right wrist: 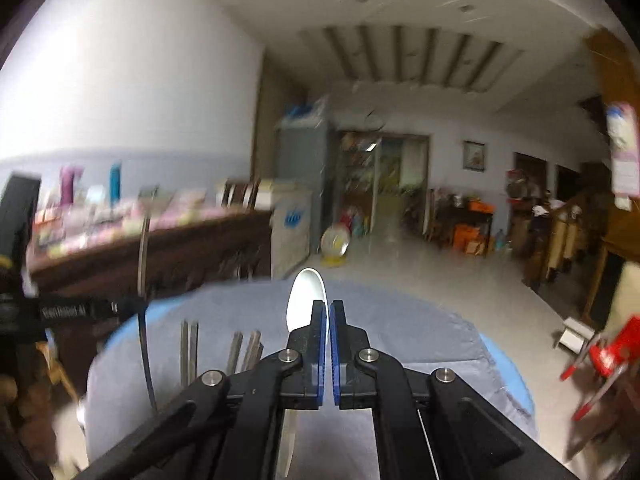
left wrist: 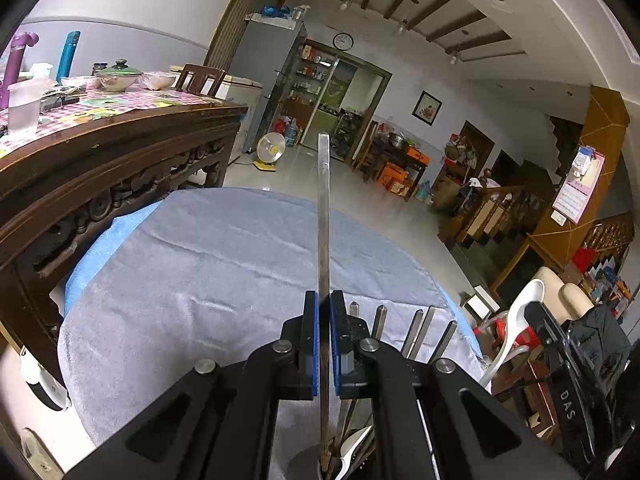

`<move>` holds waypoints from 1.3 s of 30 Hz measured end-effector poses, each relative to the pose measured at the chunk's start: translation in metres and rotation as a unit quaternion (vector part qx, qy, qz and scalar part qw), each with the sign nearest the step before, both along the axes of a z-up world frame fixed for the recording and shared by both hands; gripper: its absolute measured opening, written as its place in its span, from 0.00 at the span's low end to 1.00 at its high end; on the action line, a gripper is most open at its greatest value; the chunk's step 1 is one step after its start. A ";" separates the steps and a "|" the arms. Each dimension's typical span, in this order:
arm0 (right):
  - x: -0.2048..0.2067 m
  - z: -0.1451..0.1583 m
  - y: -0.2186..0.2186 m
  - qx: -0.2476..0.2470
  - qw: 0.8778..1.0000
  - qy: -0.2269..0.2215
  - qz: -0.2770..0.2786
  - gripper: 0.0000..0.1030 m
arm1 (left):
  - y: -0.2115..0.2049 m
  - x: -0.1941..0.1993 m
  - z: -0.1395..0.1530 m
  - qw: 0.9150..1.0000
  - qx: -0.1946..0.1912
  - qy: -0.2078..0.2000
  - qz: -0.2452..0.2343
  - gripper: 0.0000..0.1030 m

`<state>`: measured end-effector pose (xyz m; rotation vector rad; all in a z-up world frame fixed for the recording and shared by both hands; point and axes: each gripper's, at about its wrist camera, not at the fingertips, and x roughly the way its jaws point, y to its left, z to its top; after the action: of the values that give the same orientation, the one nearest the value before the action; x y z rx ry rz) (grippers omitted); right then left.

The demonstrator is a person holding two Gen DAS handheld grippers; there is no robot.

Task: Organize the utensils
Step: 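Lower the spoon and chopstick into the mesh cup and open both grippers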

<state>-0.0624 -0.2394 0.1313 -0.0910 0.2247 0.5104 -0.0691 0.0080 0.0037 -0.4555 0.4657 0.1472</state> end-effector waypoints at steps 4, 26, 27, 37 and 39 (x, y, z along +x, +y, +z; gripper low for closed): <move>-0.002 -0.014 0.004 0.035 0.999 0.031 0.003 0.03 | -0.002 -0.001 0.000 1.000 0.002 -0.001 0.000 0.05; -0.011 -0.060 0.016 0.026 0.994 0.099 0.034 0.03 | -0.017 0.001 -0.024 0.999 0.013 0.020 -0.024 0.05; -0.012 -0.062 0.018 0.022 0.994 0.102 0.035 0.03 | -0.018 0.001 -0.026 0.999 0.013 0.023 -0.025 0.05; -0.014 -0.075 0.025 0.010 0.991 0.124 0.046 0.03 | -0.029 -0.005 -0.035 0.998 0.020 0.043 -0.039 0.05; -0.016 -0.077 0.024 0.008 0.990 0.129 0.047 0.03 | -0.032 -0.008 -0.037 0.998 0.021 0.046 -0.040 0.05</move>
<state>-0.0781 -0.2152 0.0543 -0.0194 0.4706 0.6187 -0.0769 -0.0241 -0.0336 -0.3886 0.5694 0.1007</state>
